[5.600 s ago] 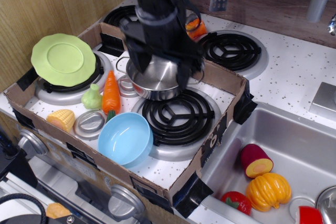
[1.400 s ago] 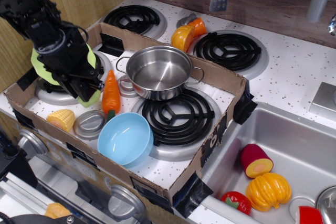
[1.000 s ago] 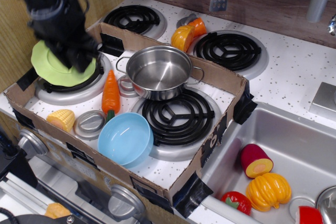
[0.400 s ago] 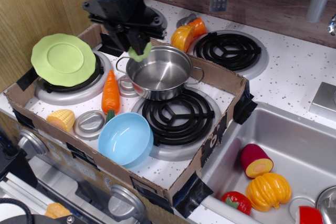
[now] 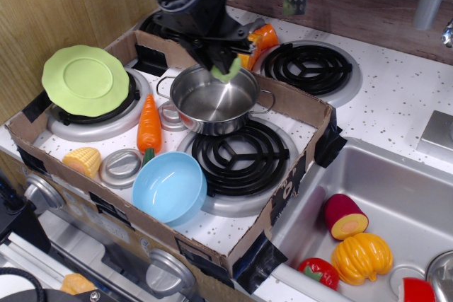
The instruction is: Put broccoli in pot
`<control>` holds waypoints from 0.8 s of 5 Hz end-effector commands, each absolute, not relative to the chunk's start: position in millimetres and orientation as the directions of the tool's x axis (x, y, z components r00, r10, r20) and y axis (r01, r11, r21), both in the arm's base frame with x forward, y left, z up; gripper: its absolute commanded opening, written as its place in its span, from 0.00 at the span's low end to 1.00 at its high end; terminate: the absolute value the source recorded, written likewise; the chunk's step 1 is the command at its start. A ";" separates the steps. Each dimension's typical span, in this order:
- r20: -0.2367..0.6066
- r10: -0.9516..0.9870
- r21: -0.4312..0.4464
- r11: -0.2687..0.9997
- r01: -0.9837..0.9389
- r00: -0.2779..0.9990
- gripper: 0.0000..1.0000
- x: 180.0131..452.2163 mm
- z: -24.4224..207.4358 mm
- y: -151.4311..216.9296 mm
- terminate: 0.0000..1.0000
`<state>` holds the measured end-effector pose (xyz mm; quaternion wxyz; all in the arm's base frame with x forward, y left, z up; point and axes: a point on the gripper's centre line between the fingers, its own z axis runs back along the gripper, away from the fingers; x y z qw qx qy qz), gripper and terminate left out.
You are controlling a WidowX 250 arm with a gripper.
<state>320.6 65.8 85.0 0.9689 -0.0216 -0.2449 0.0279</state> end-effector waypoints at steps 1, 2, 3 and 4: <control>0.435 -0.047 0.048 0.998 0.029 0.899 1.00 339.2 104.6 64.4 0.00; 0.399 -0.079 0.097 0.994 0.044 0.913 1.00 341.2 117.9 59.5 0.00; 0.399 -0.079 0.097 0.994 0.044 0.913 1.00 341.2 117.9 59.5 0.00; 0.399 -0.079 0.097 0.994 0.044 0.913 1.00 341.2 117.9 59.5 1.00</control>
